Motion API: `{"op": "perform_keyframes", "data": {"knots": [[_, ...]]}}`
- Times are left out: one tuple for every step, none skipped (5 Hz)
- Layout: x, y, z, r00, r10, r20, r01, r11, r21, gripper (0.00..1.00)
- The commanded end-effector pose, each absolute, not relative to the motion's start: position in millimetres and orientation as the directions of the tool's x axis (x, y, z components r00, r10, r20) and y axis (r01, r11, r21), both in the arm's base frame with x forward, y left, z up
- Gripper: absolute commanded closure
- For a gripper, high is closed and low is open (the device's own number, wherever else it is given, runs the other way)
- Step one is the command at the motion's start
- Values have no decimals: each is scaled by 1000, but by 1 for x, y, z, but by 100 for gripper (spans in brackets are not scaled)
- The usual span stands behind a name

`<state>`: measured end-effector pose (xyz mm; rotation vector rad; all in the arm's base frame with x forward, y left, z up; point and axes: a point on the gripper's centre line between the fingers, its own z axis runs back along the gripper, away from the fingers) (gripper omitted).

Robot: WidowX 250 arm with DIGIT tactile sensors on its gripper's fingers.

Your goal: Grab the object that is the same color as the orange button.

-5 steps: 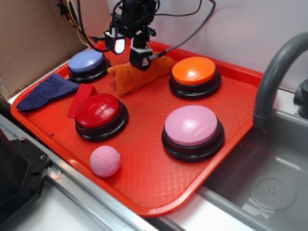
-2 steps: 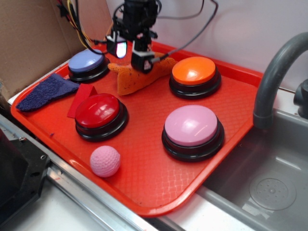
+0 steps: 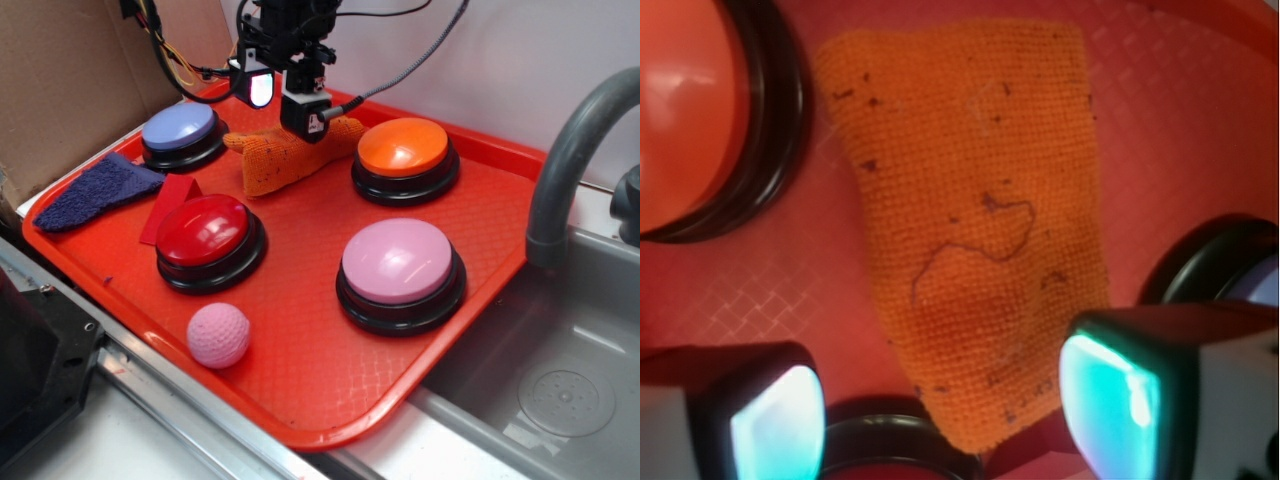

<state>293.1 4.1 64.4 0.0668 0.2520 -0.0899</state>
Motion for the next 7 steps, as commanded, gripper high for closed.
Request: {"op": "perform_keyframes", "data": {"knots": [[293,18,44,958,-60,-281,89,992,92,0],[294,31,29,947,-35,-320,71,993,99,0],[292,38,17,933,-12,-361,50,994,95,100],[291,41,21,938,-17,-345,50,995,85,100],[290,39,33,947,-26,-320,54,996,78,100],[286,34,54,959,-39,-281,60,996,65,100],[267,31,103,958,64,-279,-29,991,128,100]]}}
